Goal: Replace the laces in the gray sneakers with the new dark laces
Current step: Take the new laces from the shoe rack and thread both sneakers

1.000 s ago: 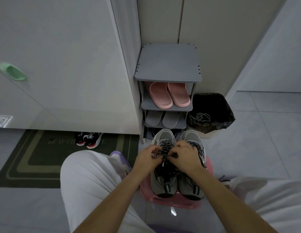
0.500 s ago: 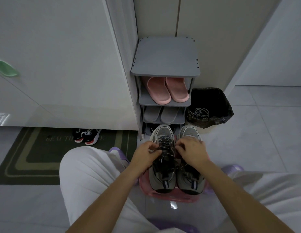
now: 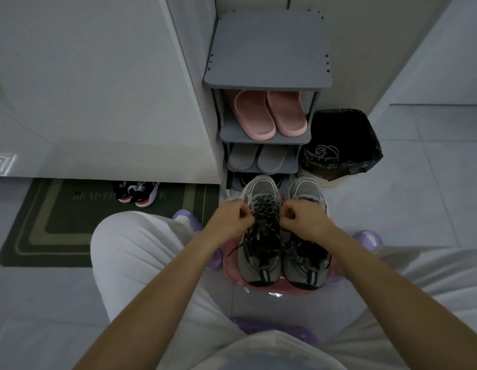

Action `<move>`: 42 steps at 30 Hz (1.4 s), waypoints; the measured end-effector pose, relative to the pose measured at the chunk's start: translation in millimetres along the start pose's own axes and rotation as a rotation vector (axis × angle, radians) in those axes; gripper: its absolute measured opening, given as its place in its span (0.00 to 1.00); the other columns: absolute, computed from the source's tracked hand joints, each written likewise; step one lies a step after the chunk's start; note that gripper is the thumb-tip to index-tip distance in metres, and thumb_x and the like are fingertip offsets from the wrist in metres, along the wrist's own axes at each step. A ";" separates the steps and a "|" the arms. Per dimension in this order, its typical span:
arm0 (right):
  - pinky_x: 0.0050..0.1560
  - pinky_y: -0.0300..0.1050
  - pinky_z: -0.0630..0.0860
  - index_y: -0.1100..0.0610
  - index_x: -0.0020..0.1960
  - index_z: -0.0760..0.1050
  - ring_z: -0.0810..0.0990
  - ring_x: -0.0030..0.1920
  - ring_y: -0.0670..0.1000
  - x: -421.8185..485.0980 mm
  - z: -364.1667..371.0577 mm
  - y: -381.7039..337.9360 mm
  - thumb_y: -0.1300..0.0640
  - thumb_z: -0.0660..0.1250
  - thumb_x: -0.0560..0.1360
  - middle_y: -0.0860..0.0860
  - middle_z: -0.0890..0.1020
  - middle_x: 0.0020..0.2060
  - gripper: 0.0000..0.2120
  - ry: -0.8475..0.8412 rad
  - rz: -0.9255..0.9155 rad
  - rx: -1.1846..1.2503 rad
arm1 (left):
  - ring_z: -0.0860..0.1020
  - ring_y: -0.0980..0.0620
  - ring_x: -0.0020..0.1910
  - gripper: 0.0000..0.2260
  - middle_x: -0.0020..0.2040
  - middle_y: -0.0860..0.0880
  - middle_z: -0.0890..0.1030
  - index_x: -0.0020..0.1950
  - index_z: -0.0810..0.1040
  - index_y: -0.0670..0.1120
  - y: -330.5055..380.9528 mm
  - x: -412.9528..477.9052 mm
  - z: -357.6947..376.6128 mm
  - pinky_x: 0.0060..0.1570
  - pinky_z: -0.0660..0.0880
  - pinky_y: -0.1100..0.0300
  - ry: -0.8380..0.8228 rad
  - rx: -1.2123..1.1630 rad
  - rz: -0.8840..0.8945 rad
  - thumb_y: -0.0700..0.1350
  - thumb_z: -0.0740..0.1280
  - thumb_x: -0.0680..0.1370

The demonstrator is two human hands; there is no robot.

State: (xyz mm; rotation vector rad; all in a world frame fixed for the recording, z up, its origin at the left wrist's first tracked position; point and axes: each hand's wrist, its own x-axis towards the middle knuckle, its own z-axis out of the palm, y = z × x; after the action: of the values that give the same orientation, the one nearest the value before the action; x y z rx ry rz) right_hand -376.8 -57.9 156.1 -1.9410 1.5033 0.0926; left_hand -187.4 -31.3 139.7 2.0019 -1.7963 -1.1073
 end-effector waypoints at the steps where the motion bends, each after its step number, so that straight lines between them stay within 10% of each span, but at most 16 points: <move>1: 0.59 0.51 0.71 0.48 0.43 0.70 0.78 0.50 0.52 0.0 -0.4 -0.2 0.51 0.67 0.72 0.45 0.76 0.41 0.05 -0.002 0.001 0.010 | 0.73 0.53 0.40 0.02 0.39 0.52 0.75 0.43 0.74 0.46 -0.5 1.2 -1.5 0.40 0.69 0.61 -0.018 0.005 -0.010 0.43 0.66 0.75; 12: 0.64 0.54 0.68 0.48 0.55 0.78 0.75 0.59 0.54 12.1 -3.6 -7.4 0.47 0.62 0.77 0.49 0.80 0.55 0.11 0.019 0.066 -0.085 | 0.77 0.55 0.44 0.06 0.47 0.52 0.78 0.52 0.79 0.43 -0.2 8.2 -2.1 0.45 0.72 0.64 -0.016 -0.117 -0.004 0.42 0.68 0.76; 25: 0.61 0.53 0.69 0.52 0.48 0.76 0.78 0.51 0.53 11.1 0.0 -4.5 0.52 0.64 0.73 0.46 0.77 0.42 0.06 0.010 0.054 0.020 | 0.77 0.49 0.43 0.08 0.47 0.46 0.79 0.51 0.78 0.40 6.2 17.1 -6.9 0.43 0.73 0.57 -0.076 0.105 0.019 0.43 0.65 0.76; 37: 0.64 0.51 0.67 0.49 0.52 0.78 0.77 0.57 0.54 19.3 -3.8 -10.5 0.51 0.62 0.76 0.49 0.80 0.54 0.08 0.014 0.119 -0.034 | 0.74 0.55 0.46 0.07 0.48 0.51 0.75 0.53 0.79 0.42 2.0 21.1 -2.0 0.40 0.65 0.71 -0.034 0.093 0.101 0.42 0.65 0.77; 42: 0.63 0.52 0.66 0.47 0.44 0.71 0.77 0.53 0.53 19.3 -0.9 -7.3 0.51 0.63 0.75 0.46 0.76 0.44 0.02 0.023 0.086 -0.038 | 0.76 0.50 0.42 0.06 0.44 0.46 0.78 0.47 0.77 0.41 5.9 25.7 -6.7 0.41 0.70 0.58 -0.067 0.114 0.044 0.43 0.63 0.77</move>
State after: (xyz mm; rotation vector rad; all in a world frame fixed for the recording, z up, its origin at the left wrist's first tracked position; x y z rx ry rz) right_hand -364.2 -73.7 151.7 -1.9130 1.6113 0.1384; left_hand -188.3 -58.5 138.3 1.9987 -1.9689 -1.0946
